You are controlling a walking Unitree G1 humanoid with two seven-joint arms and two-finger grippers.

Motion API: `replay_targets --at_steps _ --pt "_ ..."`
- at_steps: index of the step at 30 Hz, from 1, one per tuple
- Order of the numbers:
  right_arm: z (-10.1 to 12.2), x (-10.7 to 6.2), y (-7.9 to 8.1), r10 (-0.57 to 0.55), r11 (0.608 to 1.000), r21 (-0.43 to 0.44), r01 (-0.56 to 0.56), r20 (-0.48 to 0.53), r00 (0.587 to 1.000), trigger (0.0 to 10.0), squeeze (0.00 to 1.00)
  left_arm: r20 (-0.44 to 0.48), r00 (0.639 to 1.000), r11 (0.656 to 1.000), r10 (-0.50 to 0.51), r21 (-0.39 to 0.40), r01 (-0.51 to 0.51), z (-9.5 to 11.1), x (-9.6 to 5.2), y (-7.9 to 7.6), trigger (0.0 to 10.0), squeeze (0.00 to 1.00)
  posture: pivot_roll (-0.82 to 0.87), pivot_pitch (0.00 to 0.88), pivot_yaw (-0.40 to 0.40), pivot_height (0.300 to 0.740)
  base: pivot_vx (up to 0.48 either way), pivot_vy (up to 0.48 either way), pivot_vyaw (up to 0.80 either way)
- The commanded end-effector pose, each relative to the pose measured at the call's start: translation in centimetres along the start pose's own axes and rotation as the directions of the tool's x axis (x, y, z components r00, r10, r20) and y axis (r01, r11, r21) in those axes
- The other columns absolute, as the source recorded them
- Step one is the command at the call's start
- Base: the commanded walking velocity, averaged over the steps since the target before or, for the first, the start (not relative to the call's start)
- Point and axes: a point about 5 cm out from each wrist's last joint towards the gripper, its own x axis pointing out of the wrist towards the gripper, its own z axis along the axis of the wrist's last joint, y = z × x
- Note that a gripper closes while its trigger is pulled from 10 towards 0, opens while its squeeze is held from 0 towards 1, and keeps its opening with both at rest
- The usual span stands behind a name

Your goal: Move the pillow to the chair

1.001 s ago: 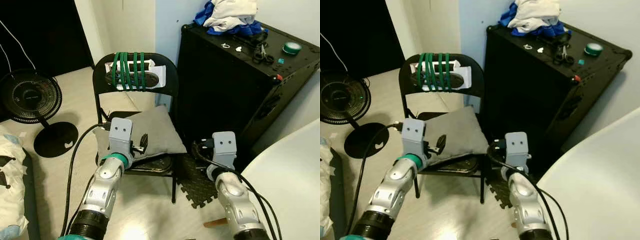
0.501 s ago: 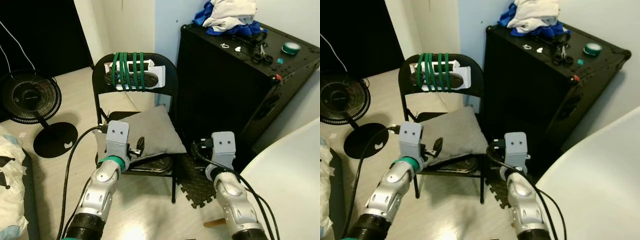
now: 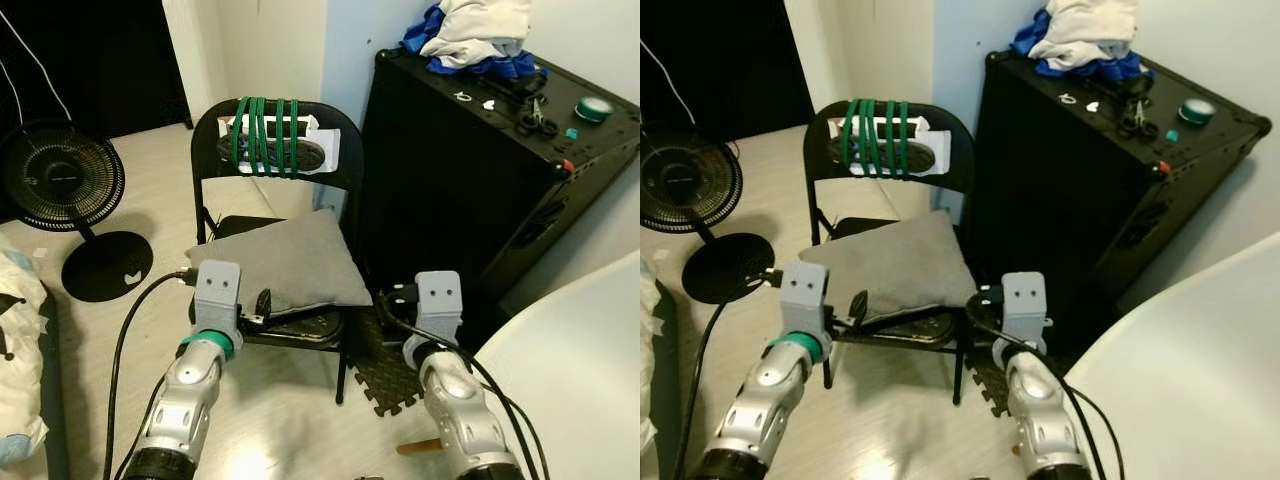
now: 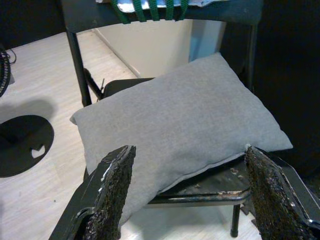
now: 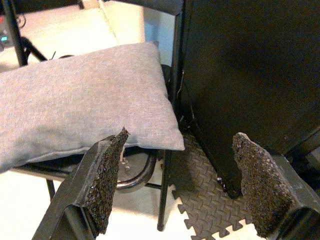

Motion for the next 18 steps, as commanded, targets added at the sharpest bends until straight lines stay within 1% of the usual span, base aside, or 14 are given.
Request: replay_targets --at_steps 1,2,3,5,6,7,8,9,10,11,14,18 --pt "-0.9 -0.3 0.0 0.005 1.0 -0.015 -0.006 -0.032 0.999 10.0 0.0 -0.001 1.0 1.0 0.02 0.003 -0.02 -0.5 -0.5 0.3 10.0 0.0 0.04 0.063 -0.002 0.74 0.0 0.0 0.0" --pt "-0.9 -0.3 0.0 0.005 1.0 -0.015 -0.006 -0.032 0.999 10.0 0.0 -0.001 1.0 1.0 0.02 0.003 -0.02 -0.5 -0.5 0.3 10.0 0.0 0.04 0.063 -0.002 0.74 0.0 0.0 0.0" --pt "-0.9 -0.2 0.0 0.008 1.0 -0.02 -0.008 -0.03 1.0 10.0 0.0 0.002 0.999 0.999 0.032 0.0 -0.032 -0.8 -0.8 0.4 10.0 0.0 0.05 0.058 0.005 0.74 0.0 0.0 0.0" --pt "-0.9 -0.2 0.0 0.008 1.0 -0.02 -0.008 -0.03 1.0 10.0 0.0 0.002 0.999 0.999 0.032 0.0 -0.032 -0.8 -0.8 0.4 10.0 0.0 0.05 0.058 0.005 0.74 0.0 0.0 0.0" --pt "-0.9 -0.1 -0.1 0.005 1.0 -0.028 -0.006 -0.021 1.0 10.0 0.0 0.009 0.999 0.999 0.044 -0.017 -0.044 -1.1 -1.2 0.7 10.0 0.0 0.04 0.046 0.014 0.74 0.0 0.0 0.0" --pt "-0.9 -0.1 -0.1 0.005 1.0 -0.028 -0.006 -0.021 1.0 10.0 0.0 0.009 0.999 0.999 0.044 -0.017 -0.044 -1.1 -1.2 0.7 10.0 0.0 0.04 0.046 0.014 0.74 0.0 0.0 0.0" --pt "-0.8 0.0 -0.2 0.002 1.0 -0.031 -0.003 -0.016 1.0 10.0 0.0 0.007 0.997 0.997 0.071 -0.026 -0.07 -1.5 -1.4 1.2 10.0 0.0 0.04 0.046 0.01 0.74 0.0 0.0 0.0" --pt "-0.8 0.0 -0.2 0.002 1.0 -0.031 -0.003 -0.016 1.0 10.0 0.0 0.007 0.997 0.997 0.071 -0.026 -0.07 -1.5 -1.4 1.2 10.0 0.0 0.04 0.046 0.01 0.74 0.0 0.0 0.0" --pt "-0.7 0.1 -0.3 -0.001 0.999 -0.032 0.0 -0.013 1.0 10.0 0.0 0.004 0.996 0.996 0.089 -0.031 -0.089 -1.7 -1.4 1.5 10.0 0.0 0.05 0.048 0.005 0.74 0.0 0.0 0.0" --pt "-0.6 0.2 -0.2 0.003 1.0 -0.027 -0.003 -0.01 1.0 10.0 0.0 0.006 0.992 0.991 0.127 -0.035 -0.126 -1.8 -1.5 2.2 10.0 0.0 0.05 0.044 -0.006 0.74 0.0 0.0 0.0" --pt "-0.5 0.3 -0.2 0.007 1.0 -0.024 -0.007 -0.009 1.0 10.0 0.0 0.009 0.991 0.99 0.136 -0.037 -0.136 -1.7 -1.5 2.4 10.0 0.0 0.05 0.044 -0.006 0.74 0.0 0.0 0.0" --pt "-0.5 0.5 0.0 0.013 0.999 -0.04 -0.013 -0.003 1.0 10.0 0.0 0.014 0.99 0.989 0.142 -0.042 -0.141 -1.8 -1.5 2.1 10.0 0.0 0.05 0.032 -0.017 0.74 0.0 0.0 0.0"
